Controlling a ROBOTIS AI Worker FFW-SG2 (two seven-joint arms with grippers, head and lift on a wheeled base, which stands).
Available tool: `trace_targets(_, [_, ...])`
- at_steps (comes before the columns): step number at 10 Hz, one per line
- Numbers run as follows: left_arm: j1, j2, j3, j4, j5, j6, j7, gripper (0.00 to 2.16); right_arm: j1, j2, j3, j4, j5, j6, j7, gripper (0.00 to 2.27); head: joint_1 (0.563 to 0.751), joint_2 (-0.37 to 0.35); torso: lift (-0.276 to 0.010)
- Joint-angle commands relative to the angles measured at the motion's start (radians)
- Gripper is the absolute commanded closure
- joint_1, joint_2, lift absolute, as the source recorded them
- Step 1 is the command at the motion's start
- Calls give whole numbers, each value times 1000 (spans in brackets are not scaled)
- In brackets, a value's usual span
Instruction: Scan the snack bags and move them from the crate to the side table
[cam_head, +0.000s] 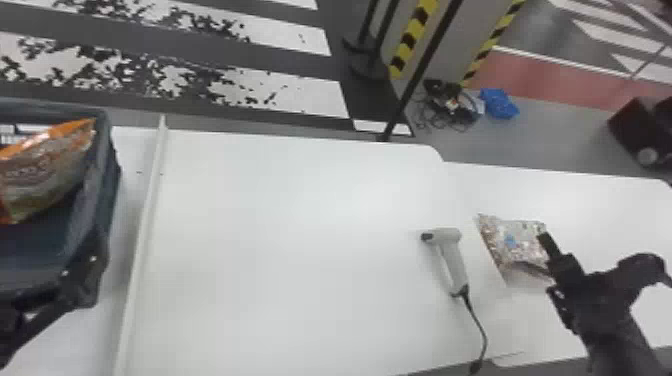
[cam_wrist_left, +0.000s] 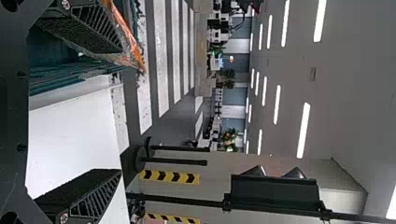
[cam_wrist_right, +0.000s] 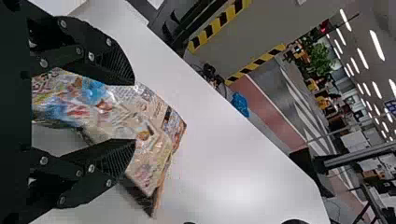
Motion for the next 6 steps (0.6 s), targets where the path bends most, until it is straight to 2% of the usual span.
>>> trace_targets(1, [-30,0,-25,19,-7,12,5,80,124,30,-5,-223,-9,19,15,53,695,-350,-87])
trace_targets(2, [-43,0,-30,20,-8,33,9,80,212,64,9,-400,14,28,43,63,695,-350,-87])
trace_targets(3, [-54,3,-31,22,-8,70,12,80,274,142,24,-576,105,19,63,63,695,-350,-87])
trace_targets(5, [-60,17,-31,20,-5,79,15,80,363,231,135,-777,261,-58,104,66,695,-350,-87])
trace_targets(6, [-63,23,-31,20,1,79,15,80,422,272,227,-867,324,-131,104,66,695,-350,-87])
